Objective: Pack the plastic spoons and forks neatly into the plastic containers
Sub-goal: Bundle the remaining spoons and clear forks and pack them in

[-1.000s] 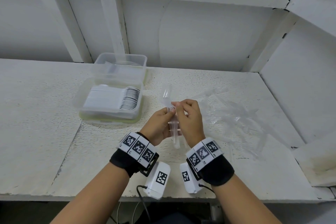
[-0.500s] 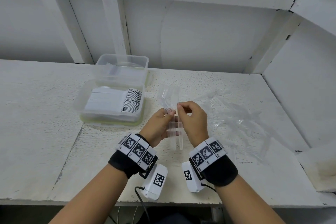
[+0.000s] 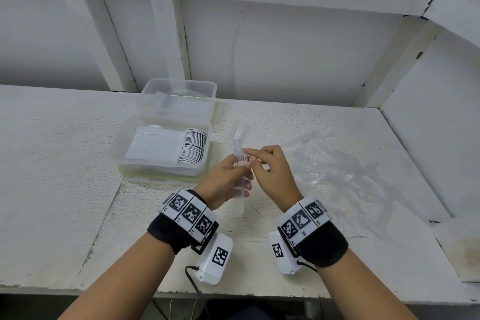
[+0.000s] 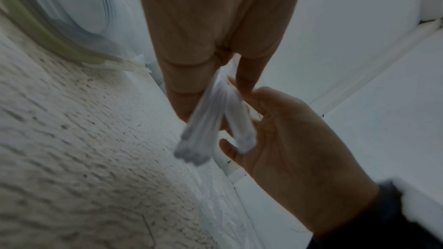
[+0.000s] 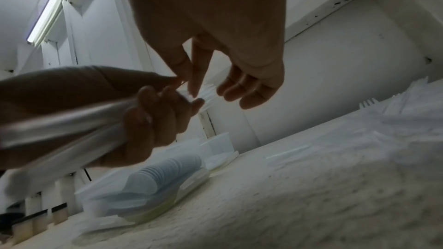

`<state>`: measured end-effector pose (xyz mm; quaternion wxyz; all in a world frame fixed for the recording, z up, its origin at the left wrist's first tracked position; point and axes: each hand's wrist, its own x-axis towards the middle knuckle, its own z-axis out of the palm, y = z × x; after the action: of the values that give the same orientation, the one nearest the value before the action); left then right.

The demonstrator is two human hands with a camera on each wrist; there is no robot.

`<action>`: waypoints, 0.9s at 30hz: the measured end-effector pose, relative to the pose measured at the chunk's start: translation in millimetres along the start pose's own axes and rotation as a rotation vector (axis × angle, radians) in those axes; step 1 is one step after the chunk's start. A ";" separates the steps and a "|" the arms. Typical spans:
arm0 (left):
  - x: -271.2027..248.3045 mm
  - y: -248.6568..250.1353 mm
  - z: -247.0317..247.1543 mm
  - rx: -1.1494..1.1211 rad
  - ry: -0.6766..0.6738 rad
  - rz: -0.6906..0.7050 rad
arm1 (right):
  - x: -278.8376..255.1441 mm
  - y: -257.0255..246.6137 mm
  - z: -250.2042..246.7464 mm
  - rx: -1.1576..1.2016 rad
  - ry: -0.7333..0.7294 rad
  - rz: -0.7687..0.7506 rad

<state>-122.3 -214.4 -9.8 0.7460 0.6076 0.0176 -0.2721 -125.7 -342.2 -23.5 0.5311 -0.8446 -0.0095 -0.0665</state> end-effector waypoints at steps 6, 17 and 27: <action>-1.1 1.6 -10.4 0.284 0.006 -0.004 | 9.2 -15.0 -20.6 0.032 -0.018 0.043; -7.0 2.7 -1.9 0.835 0.016 0.048 | 25.4 -21.1 -23.7 -0.071 -0.169 0.080; -15.2 8.5 -18.7 1.369 0.226 0.092 | 19.1 -24.5 -29.1 -0.012 -0.140 0.075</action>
<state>-126.0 -190.4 -1.6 0.1995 0.9660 -0.1063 -0.1253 -111.9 -358.7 13.2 0.5263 -0.8501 -0.0147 0.0128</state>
